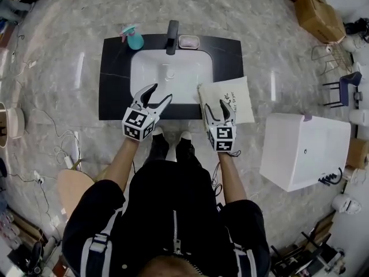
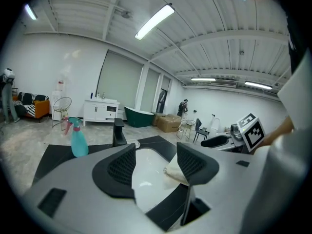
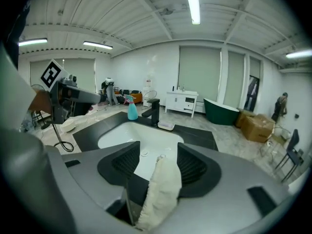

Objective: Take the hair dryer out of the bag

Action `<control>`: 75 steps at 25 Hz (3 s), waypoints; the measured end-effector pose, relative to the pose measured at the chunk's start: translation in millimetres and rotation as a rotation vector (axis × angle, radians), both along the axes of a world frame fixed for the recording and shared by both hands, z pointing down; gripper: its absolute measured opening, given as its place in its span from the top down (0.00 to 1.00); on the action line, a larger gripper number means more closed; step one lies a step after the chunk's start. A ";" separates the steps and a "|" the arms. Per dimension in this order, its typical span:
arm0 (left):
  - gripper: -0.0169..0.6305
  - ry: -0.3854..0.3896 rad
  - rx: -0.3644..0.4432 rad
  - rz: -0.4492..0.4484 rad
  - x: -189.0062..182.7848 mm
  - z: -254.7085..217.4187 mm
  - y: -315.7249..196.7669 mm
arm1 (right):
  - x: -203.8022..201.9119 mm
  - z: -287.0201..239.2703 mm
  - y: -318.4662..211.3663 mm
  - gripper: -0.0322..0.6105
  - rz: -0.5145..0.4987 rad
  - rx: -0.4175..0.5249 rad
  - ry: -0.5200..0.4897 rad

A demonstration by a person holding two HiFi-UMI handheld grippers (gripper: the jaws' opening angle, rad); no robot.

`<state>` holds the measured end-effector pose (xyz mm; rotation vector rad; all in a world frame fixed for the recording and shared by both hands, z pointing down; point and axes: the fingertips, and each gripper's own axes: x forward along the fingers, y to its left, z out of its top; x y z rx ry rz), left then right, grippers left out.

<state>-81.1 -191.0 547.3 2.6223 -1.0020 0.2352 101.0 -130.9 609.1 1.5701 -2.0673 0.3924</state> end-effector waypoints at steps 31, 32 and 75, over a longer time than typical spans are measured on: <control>0.56 -0.028 -0.091 -0.229 -85.5 36.7 28.1 | 9.9 143.9 10.9 0.71 -0.136 -0.343 0.287; 0.56 -0.026 -0.093 -0.227 -84.8 37.1 28.8 | 10.2 143.6 11.6 0.73 -0.134 -0.345 0.282; 0.56 0.113 -0.342 0.097 51.2 75.7 20.9 | 54.6 45.7 0.6 0.84 -0.023 -0.223 -0.024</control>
